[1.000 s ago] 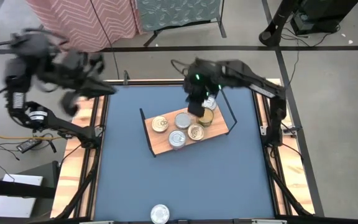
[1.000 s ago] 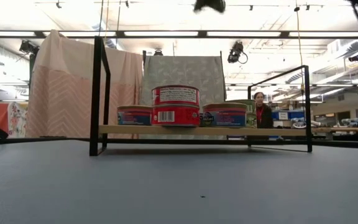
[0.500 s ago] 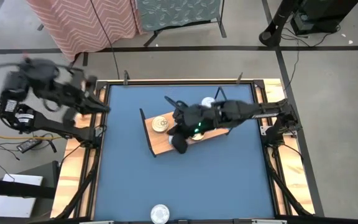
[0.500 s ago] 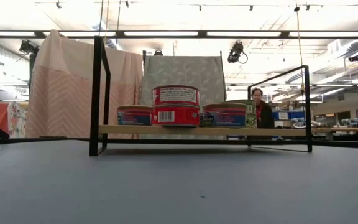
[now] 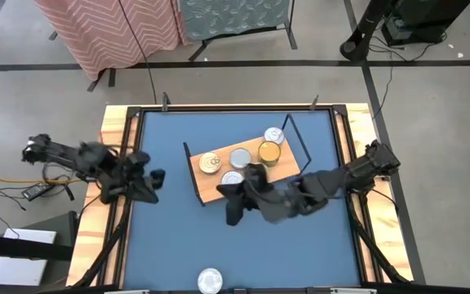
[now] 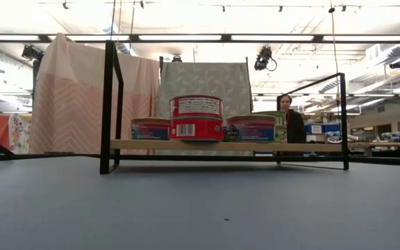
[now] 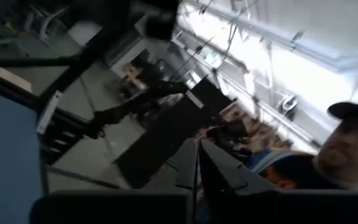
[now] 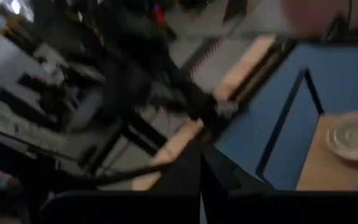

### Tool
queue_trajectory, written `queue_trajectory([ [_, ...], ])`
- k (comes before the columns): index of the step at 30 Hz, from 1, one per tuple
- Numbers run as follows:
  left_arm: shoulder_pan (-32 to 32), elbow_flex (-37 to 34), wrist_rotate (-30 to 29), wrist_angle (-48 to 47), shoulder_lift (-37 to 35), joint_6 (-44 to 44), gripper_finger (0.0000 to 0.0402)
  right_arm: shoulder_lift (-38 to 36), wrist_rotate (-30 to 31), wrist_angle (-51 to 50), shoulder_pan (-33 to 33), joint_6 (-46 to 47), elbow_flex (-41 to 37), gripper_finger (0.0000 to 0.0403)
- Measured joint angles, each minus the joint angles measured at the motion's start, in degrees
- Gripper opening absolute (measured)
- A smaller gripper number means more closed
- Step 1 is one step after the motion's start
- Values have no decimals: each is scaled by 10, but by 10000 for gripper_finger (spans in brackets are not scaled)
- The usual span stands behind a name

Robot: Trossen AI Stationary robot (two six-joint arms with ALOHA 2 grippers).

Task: Stack canned seafood by type on shelf
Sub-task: Stack the green tuna can on top of the green tuna can on the shelf

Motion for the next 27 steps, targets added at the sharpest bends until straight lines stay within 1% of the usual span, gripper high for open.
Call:
queue_trajectory([
  [3,-52,-76,-54,85,-5,-32,23,-23,70,1,23,-32,0,5],
  [5,-83,-102,-74,96,3,-26,22,-43,91,-8,31,-56,0,5],
  [8,-121,-113,-95,66,29,-10,18,-73,93,-24,34,-82,0,5],
  [11,-150,-113,-112,48,75,-7,13,-104,92,-33,37,-110,0,5],
  [15,-177,-113,-148,44,160,-20,9,-139,90,-22,46,-157,0,5],
  [18,-188,-113,-161,64,236,-50,8,-161,76,14,60,-210,0,5],
  [20,-194,-113,-171,109,287,-62,8,-173,51,58,72,-267,0,5],
  [21,-196,-113,-176,146,311,-63,8,-177,35,82,78,-299,0,5],
  [24,-197,-113,-187,303,385,-32,8,-188,-36,138,98,-383,1,5],
  [27,-197,-112,-187,451,454,1,8,-193,-84,152,118,-427,1,5],
])
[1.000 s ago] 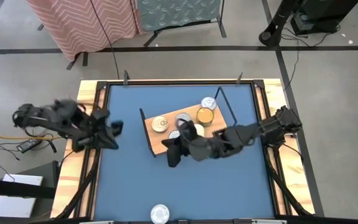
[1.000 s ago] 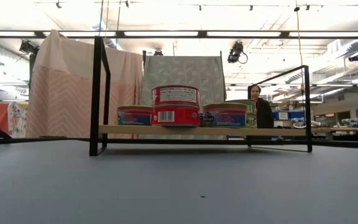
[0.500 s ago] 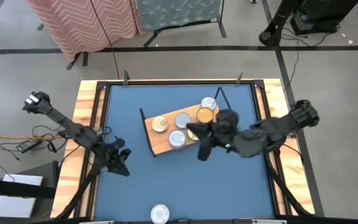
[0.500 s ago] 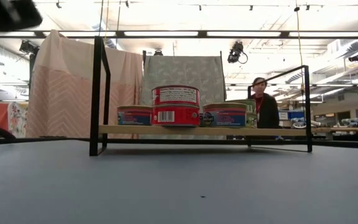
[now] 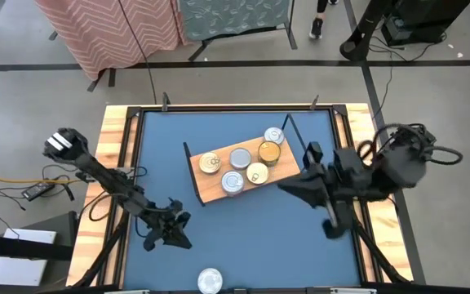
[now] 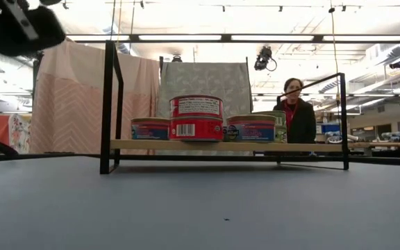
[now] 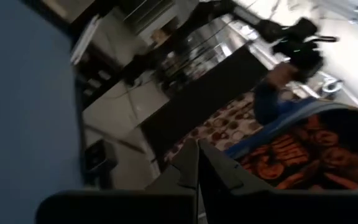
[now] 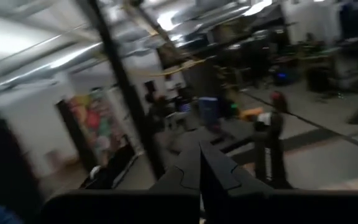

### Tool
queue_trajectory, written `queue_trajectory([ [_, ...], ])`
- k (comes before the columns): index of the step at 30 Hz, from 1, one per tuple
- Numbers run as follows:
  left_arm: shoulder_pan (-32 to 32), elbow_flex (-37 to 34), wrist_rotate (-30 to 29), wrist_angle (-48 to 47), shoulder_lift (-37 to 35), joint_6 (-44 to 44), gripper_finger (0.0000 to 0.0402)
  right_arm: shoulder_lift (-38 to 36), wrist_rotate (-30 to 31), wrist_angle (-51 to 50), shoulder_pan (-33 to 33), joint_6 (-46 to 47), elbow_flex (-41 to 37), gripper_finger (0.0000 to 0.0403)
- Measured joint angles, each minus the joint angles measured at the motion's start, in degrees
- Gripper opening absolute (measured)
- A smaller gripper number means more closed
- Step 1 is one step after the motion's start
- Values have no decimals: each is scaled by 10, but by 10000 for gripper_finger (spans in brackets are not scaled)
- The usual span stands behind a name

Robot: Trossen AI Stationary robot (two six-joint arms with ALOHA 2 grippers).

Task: Stack canned seafood by type on shelf
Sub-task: Stack the green tuna can on top of the green tuna can on the shelf

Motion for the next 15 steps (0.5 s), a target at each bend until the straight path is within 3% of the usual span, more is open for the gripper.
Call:
queue_trajectory([
  [3,0,1,1,66,59,10,8,-5,-26,0,19,-22,0,5],
  [11,0,42,63,55,192,25,8,-25,-143,-1,66,-77,0,5],
  [15,2,87,98,26,246,46,8,-34,-162,-1,82,-92,0,6],
])
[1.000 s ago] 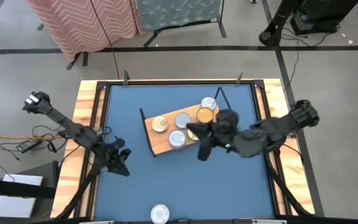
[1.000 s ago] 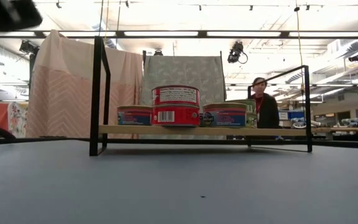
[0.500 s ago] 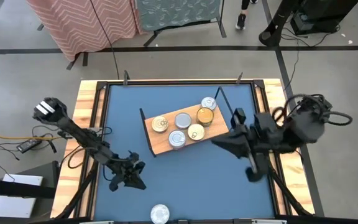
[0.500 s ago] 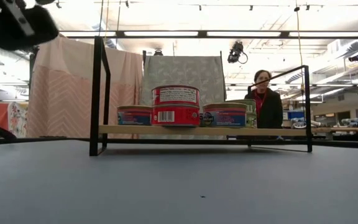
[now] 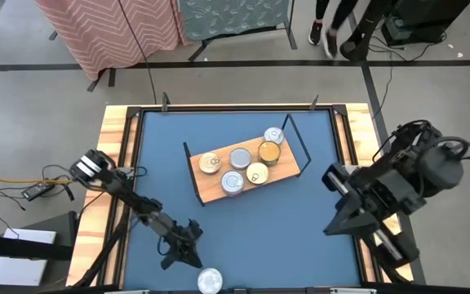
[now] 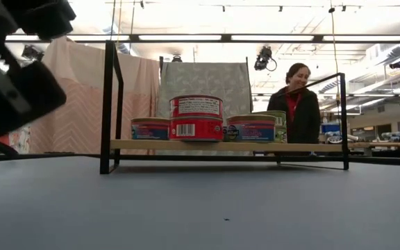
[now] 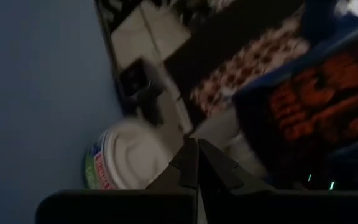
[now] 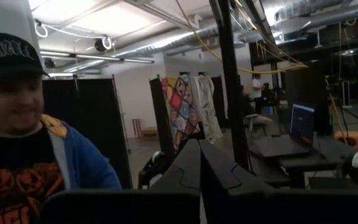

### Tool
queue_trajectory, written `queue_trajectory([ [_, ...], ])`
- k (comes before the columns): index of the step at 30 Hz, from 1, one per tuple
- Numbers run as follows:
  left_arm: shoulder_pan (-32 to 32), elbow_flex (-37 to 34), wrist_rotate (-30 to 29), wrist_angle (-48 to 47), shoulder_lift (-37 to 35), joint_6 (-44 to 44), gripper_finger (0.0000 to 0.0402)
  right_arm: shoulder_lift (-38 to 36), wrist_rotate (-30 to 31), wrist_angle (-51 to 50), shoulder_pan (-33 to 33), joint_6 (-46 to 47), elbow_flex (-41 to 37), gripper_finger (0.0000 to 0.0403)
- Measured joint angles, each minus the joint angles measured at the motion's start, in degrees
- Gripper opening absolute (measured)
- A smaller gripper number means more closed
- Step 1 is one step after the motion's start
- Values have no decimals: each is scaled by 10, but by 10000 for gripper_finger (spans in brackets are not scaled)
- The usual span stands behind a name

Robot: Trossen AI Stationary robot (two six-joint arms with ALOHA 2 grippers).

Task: Stack canned seafood by type on shelf
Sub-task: Stack the green tuna can on top of the green tuna can on the shelf

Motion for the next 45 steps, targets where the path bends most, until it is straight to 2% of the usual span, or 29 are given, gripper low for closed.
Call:
queue_trajectory([
  [9,1,112,78,-206,40,69,8,-9,9,-11,6,-1,0,7],
  [16,1,148,36,-327,40,116,8,-7,9,-17,9,-1,0,7],
  [41,2,151,21,-438,35,105,8,-7,11,-27,35,-1,0,7],
  [45,2,151,3,-447,35,114,8,-7,10,-27,35,-1,0,7],
])
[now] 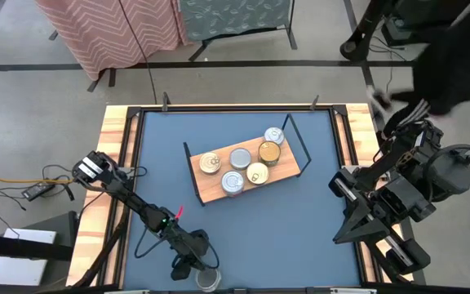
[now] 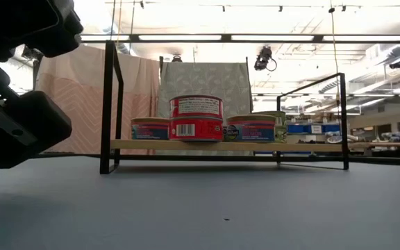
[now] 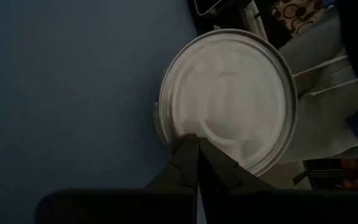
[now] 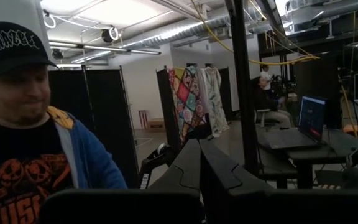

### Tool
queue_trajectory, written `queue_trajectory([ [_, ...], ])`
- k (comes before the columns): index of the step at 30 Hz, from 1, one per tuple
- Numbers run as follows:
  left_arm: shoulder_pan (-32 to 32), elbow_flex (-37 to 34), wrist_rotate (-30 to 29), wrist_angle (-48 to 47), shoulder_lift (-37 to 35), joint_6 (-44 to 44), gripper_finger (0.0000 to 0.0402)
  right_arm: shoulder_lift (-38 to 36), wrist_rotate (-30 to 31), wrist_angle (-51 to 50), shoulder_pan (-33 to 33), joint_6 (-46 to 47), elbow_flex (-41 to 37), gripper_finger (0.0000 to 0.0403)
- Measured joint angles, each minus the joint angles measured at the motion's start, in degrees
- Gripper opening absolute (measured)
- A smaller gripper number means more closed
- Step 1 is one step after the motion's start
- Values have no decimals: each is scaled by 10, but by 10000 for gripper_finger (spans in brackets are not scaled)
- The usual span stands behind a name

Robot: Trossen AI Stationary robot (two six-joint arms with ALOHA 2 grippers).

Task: Stack canned seafood by type on shelf
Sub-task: Stack the green tuna can on top of the green tuna can on the shelf

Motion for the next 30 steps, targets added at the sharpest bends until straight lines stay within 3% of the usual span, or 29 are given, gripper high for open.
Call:
queue_trajectory([
  [8,17,-4,-59,-67,4,18,7,0,-2,1,0,1,0,7],
  [21,19,-2,-66,-79,-3,18,7,1,-2,1,0,2,0,8],
  [25,27,-4,-93,-151,-46,29,11,1,-2,-2,0,2,0,8],
  [30,53,-8,-186,-313,-162,41,25,1,-1,-12,0,2,0,8],
])
